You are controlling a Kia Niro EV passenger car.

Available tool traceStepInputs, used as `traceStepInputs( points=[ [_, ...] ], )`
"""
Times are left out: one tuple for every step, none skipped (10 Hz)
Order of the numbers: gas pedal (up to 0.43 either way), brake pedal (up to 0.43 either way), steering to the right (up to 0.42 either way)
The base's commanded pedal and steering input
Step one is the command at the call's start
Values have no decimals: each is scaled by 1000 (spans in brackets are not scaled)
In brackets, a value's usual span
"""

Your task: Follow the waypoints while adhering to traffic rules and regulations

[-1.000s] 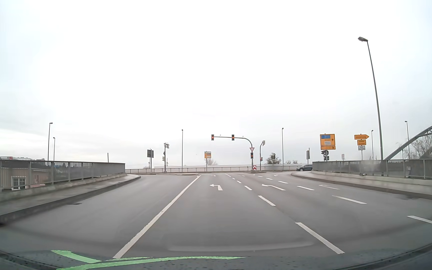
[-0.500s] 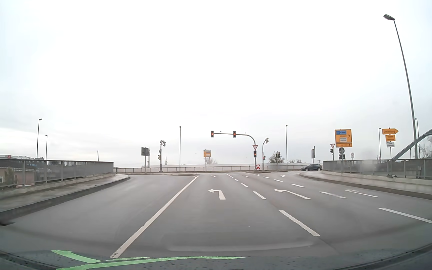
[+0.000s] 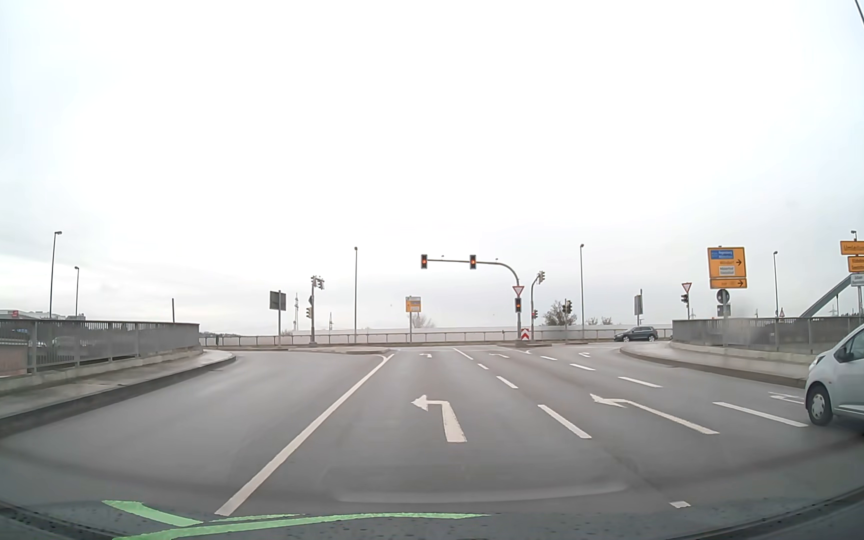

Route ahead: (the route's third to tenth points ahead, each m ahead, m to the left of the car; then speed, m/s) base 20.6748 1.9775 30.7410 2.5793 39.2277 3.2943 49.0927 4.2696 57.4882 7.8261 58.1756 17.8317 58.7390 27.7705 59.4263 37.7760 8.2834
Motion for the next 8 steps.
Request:
traceStepInputs(
  points=[
    [0, 0, 0],
    [0, 0, -1],
    [0, 0, -2],
    [0, 0, -4],
    [0, 0, -4],
    [0, 0, -4],
    [0, 0, -4],
    [0, 0, -4]
  ],
)
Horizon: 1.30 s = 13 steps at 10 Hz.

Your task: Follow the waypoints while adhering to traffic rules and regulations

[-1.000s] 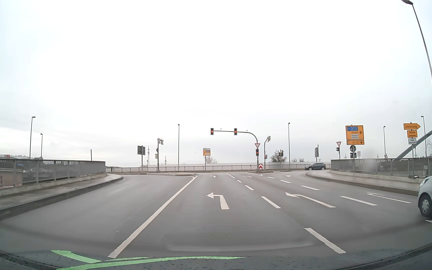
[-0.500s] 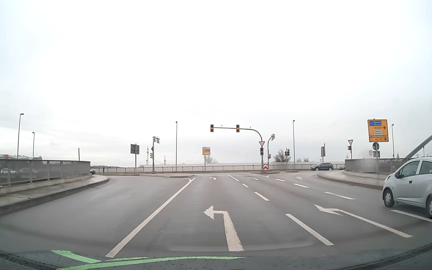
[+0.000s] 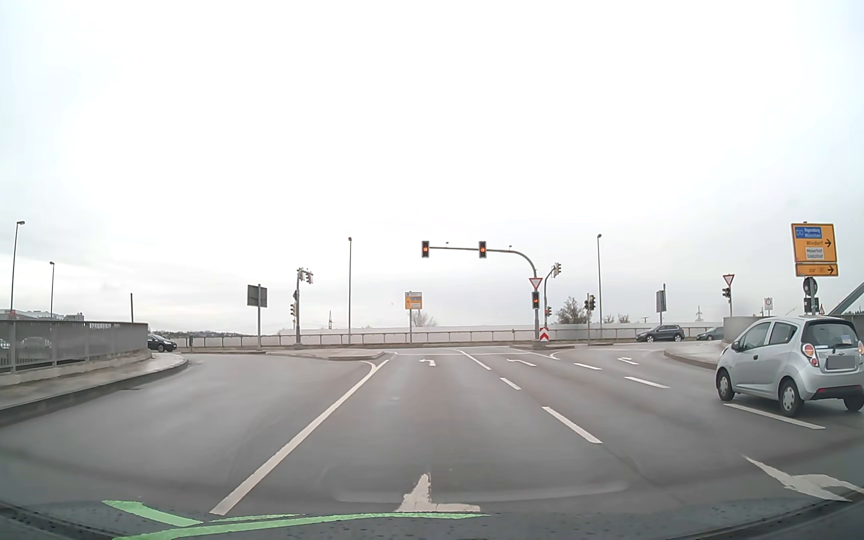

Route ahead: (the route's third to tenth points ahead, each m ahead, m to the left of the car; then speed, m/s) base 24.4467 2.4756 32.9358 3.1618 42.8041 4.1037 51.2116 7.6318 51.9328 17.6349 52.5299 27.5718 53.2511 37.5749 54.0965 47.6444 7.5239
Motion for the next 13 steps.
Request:
traceStepInputs(
  points=[
    [0, 0, -3],
    [0, 0, -2],
    [0, 6, -1],
    [0, 24, 0],
    [0, 30, 0],
    [0, 30, 0],
    [0, 37, 0],
    [0, 49, 0],
    [0, 55, 0],
    [0, 55, 0],
    [0, 49, 0],
    [0, 43, 0],
    [0, 43, 0]
  ],
)
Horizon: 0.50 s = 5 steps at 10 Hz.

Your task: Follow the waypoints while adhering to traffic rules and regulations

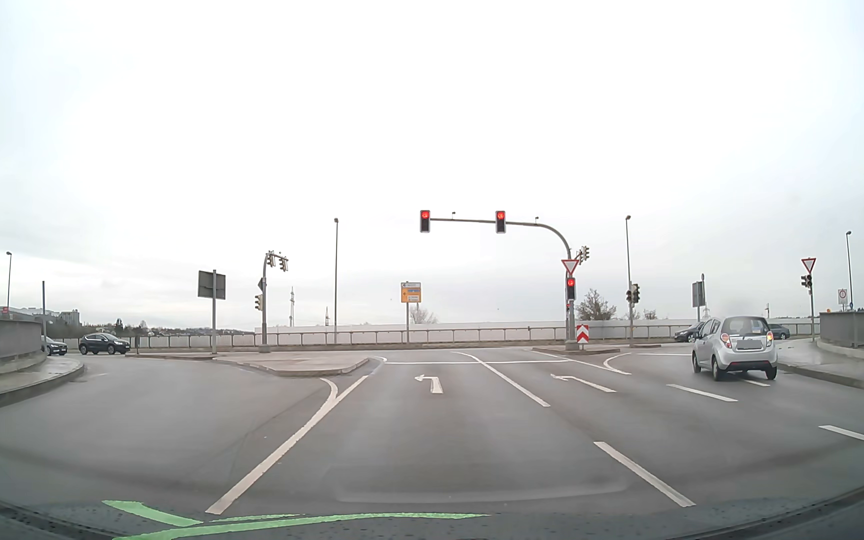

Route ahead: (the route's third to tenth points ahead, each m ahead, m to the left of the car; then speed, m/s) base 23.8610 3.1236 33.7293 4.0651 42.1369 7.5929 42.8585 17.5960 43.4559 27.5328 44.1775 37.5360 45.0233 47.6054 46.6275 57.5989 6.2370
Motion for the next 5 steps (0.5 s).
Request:
traceStepInputs(
  points=[
    [0, 43, -1],
    [0, 43, -1],
    [0, 43, -1],
    [0, 49, -2],
    [0, 49, -3]
  ],
)
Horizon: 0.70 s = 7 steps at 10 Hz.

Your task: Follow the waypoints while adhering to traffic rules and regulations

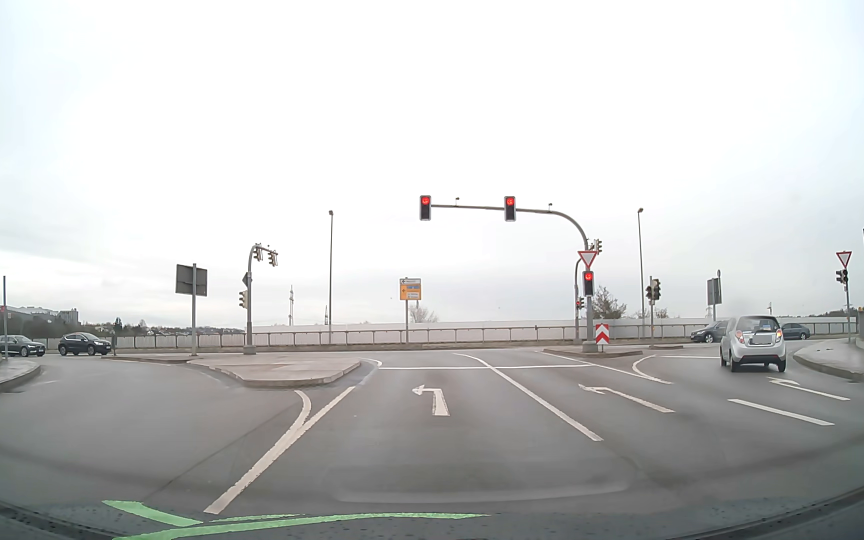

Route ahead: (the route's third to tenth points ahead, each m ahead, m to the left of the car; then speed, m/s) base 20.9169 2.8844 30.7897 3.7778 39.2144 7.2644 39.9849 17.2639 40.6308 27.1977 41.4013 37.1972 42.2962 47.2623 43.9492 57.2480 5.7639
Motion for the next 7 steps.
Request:
traceStepInputs(
  points=[
    [0, 49, -3],
    [0, 49, -3],
    [0, 49, -3],
    [0, 49, -3],
    [0, 55, -2],
    [0, 61, -3],
    [0, 61, -3]
  ],
)
